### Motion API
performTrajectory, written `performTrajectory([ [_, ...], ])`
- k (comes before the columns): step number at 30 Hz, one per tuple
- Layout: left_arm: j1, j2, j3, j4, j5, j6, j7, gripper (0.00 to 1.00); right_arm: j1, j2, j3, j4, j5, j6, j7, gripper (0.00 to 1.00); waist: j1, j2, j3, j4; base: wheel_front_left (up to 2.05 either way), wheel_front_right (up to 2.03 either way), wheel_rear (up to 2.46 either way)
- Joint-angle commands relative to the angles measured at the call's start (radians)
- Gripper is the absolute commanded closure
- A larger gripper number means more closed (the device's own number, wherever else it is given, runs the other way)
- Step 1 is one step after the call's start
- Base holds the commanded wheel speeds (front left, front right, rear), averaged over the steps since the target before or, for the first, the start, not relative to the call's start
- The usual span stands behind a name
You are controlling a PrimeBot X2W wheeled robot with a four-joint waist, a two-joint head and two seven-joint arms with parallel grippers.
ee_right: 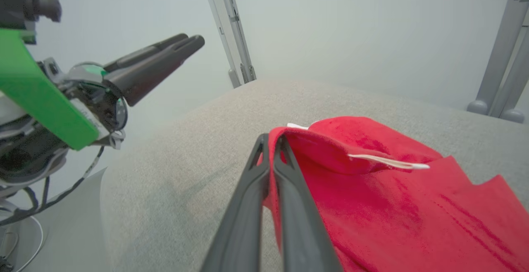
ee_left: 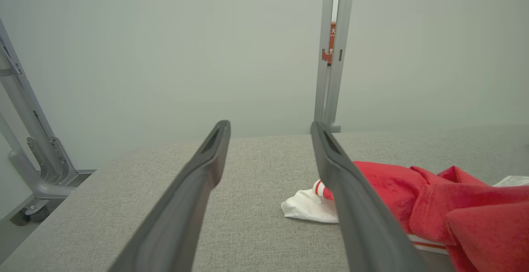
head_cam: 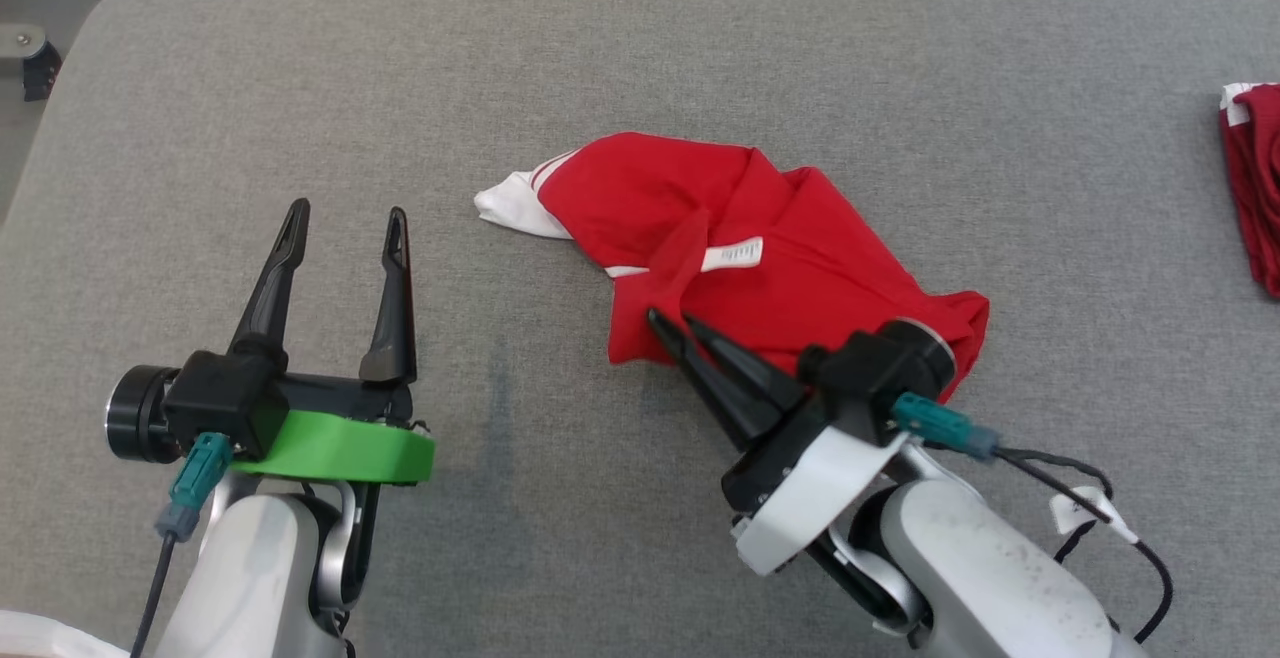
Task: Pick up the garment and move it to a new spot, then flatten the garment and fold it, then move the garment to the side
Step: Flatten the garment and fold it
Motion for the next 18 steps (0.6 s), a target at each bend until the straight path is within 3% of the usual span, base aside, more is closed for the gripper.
performTrajectory([
  [1,0.006,-0.007,0.009,-0.001,0.007,-0.008,0.000,0.00,-0.006,-0.006,-0.034,-0.045,0.007,0.000,-0.040,1.00,0.0000,0.0000,-0.005,-0.010,0.00,0.00,0.00],
  [4,0.010,-0.008,0.020,-0.003,0.014,-0.012,0.000,0.00,0.029,-0.006,-0.128,-0.123,-0.001,0.000,-0.088,1.00,0.0000,0.0000,-0.006,-0.022,0.00,0.00,0.00],
  [9,0.018,-0.014,0.035,-0.009,0.024,-0.016,0.000,0.00,0.139,0.015,-0.392,-0.192,-0.028,0.000,-0.096,1.00,0.0000,0.0000,-0.006,-0.042,0.00,0.00,0.00],
  [13,0.021,-0.018,0.041,-0.007,0.030,-0.024,0.000,0.00,0.238,0.043,-0.615,-0.176,-0.034,0.000,-0.087,1.00,0.0000,0.0000,-0.002,-0.051,0.00,0.00,0.00],
  [18,0.018,-0.025,0.043,-0.005,0.035,-0.029,0.000,0.00,0.317,0.069,-0.777,-0.090,-0.015,0.000,-0.087,1.00,0.0000,0.0000,0.004,-0.055,0.00,0.00,0.00],
])
